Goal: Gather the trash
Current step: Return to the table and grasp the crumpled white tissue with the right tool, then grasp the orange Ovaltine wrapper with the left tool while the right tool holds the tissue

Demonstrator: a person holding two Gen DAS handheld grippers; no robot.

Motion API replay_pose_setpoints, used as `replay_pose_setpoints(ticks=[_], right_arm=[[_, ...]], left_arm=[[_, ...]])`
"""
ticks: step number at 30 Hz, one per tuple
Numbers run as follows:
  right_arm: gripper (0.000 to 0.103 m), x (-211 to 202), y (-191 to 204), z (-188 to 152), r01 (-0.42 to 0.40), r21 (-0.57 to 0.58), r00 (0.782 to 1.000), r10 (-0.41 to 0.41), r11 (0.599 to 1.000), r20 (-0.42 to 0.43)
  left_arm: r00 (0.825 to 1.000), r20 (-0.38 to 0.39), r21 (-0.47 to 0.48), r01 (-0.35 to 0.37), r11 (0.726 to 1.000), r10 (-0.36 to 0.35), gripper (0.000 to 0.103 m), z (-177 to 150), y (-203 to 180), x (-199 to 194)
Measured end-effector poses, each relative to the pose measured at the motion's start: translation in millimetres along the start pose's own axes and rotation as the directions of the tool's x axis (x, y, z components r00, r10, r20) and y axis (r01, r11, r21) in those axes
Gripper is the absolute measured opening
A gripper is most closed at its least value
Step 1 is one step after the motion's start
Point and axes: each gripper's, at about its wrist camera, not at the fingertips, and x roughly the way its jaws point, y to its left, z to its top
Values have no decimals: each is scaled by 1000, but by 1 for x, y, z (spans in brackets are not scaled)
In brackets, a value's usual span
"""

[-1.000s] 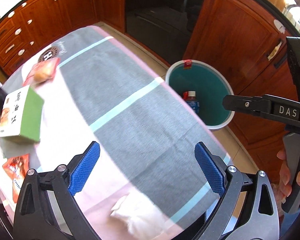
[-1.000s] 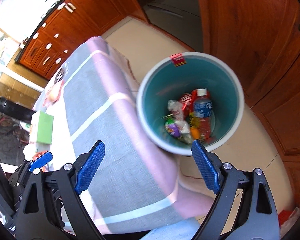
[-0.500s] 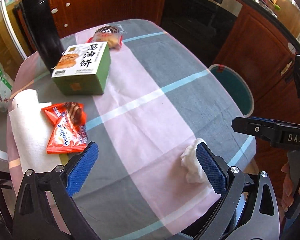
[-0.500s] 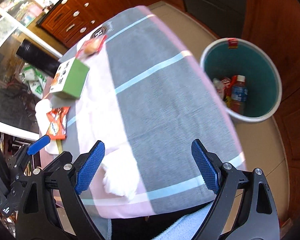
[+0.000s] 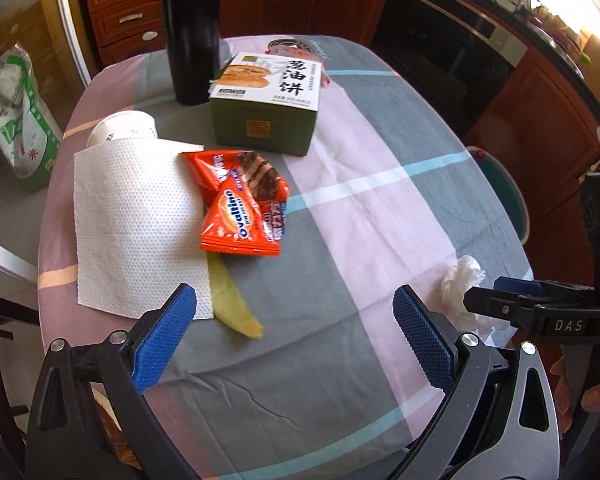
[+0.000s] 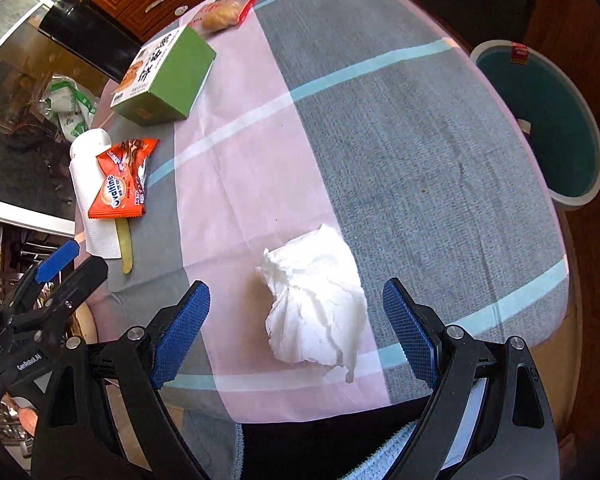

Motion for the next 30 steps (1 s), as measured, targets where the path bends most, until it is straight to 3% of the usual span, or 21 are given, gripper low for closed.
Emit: replay_pose_setpoints(ticks=[5,7,10,12,18,23,30], right_arm=[[84,14,11,-1,39,-33,999,-39,999,-4],[79,18,15,0,54,-46,999,-54,997,0],[49,23,24,0,106,-94,994,-105,990,12],[18,23,28,0,127,-122,992,-125,984,26],[12,17,27,6,100,-122,994,-95,987,47],[12,14,18,11,91,-103,995,-86,991,50],[14,17,13,11,62,-115,998,-60,991,21]], left_arm=[[1000,3,-70,7,998,-7,99,1,30,-1],[1000,2,-90,18,996,-18,99,1,37,-1],[1000,6,-105,20,994,-20,99,3,45,1],[1000,4,-109,24,994,-24,99,6,48,3],[1000,11,-116,13,993,-12,98,20,53,13],[1000,-12,-106,18,994,-20,76,27,46,26],[999,-46,-58,-10,998,8,68,35,32,47]])
